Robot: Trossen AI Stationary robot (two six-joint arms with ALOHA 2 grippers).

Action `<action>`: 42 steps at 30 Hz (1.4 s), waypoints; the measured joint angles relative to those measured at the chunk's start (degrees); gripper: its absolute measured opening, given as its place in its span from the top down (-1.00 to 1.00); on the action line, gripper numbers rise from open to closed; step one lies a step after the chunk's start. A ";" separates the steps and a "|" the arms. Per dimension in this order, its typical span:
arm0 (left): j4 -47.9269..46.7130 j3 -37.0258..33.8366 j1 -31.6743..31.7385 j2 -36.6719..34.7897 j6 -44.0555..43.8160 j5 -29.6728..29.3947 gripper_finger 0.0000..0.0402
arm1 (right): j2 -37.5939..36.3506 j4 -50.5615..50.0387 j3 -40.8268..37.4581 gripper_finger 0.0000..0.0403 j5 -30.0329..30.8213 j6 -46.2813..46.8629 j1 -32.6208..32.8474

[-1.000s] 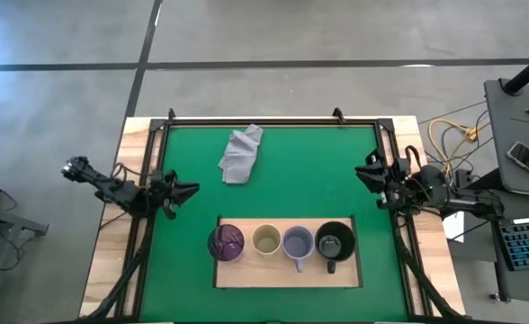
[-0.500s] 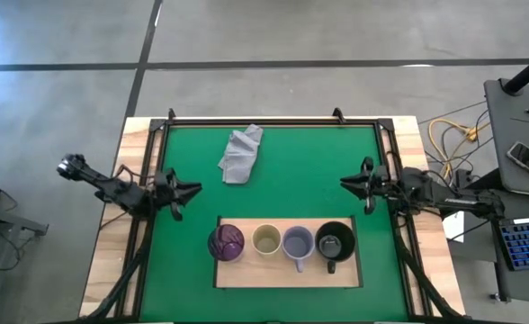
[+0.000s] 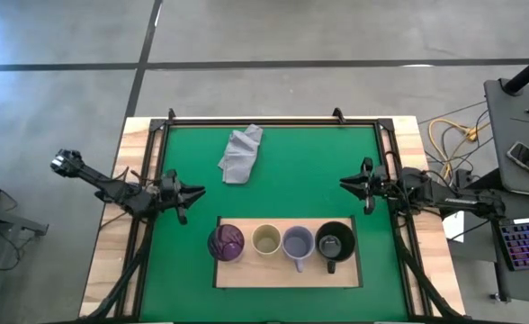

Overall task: Stack small to large cups/mugs on shelf
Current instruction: Return to Home Position

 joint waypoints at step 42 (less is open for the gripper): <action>0.02 -0.07 0.02 2.14 -0.07 0.03 0.74 | 0.01 0.00 0.00 0.66 0.00 0.02 -0.02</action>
